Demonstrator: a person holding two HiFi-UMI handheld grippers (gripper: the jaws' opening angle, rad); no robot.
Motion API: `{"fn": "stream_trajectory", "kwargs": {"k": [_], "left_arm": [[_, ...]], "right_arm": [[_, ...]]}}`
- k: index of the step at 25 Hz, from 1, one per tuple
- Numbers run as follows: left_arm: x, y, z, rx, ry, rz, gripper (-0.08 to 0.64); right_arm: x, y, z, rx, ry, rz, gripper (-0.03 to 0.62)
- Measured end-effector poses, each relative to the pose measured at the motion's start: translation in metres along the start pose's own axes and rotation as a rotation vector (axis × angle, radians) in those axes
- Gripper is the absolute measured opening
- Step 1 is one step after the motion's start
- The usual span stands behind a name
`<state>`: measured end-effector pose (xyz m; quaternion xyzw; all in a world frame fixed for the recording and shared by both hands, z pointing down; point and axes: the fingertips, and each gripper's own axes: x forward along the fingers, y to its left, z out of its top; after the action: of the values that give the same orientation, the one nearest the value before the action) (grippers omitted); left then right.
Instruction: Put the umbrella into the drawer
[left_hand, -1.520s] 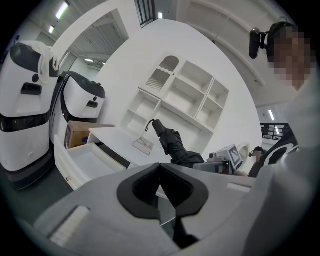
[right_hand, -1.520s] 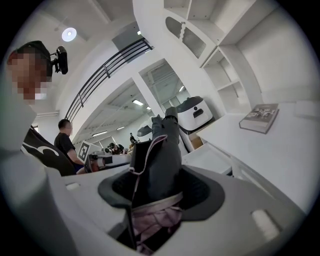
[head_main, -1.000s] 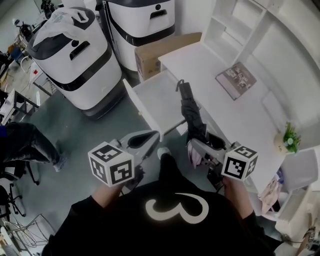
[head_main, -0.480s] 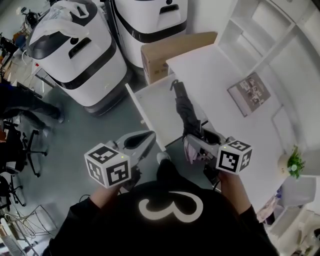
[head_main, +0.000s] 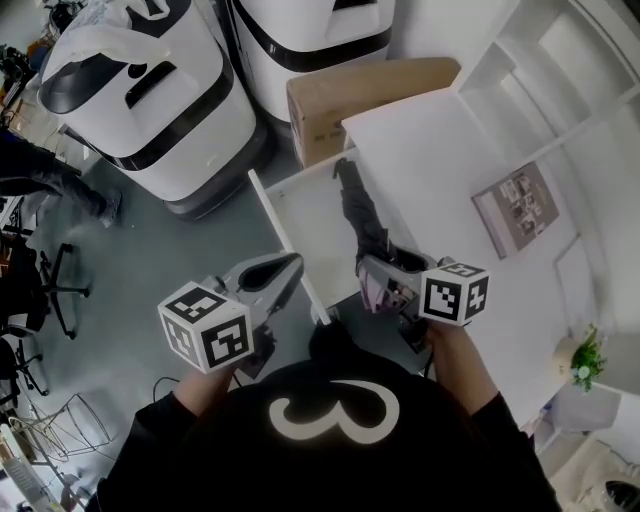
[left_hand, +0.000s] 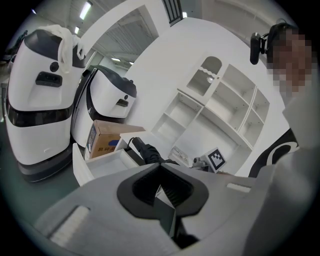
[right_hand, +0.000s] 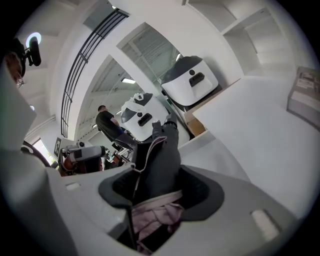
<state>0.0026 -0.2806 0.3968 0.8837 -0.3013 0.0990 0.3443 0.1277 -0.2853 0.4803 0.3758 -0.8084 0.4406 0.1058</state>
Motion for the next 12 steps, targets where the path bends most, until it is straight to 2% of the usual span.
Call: {"fn": "stream_trajectory", "kwargs": {"k": [7, 12], "left_arm": [[0.012, 0.034, 0.001, -0.043, 0.014, 0.036, 0.009], [0.016, 0.054, 0.000, -0.073, 0.029, 0.059, 0.009]], "right_arm": [[0.052, -0.035, -0.003, -0.024, 0.106, -0.035, 0.235], [0.083, -0.060, -0.017, -0.005, 0.179, -0.058, 0.235]]}}
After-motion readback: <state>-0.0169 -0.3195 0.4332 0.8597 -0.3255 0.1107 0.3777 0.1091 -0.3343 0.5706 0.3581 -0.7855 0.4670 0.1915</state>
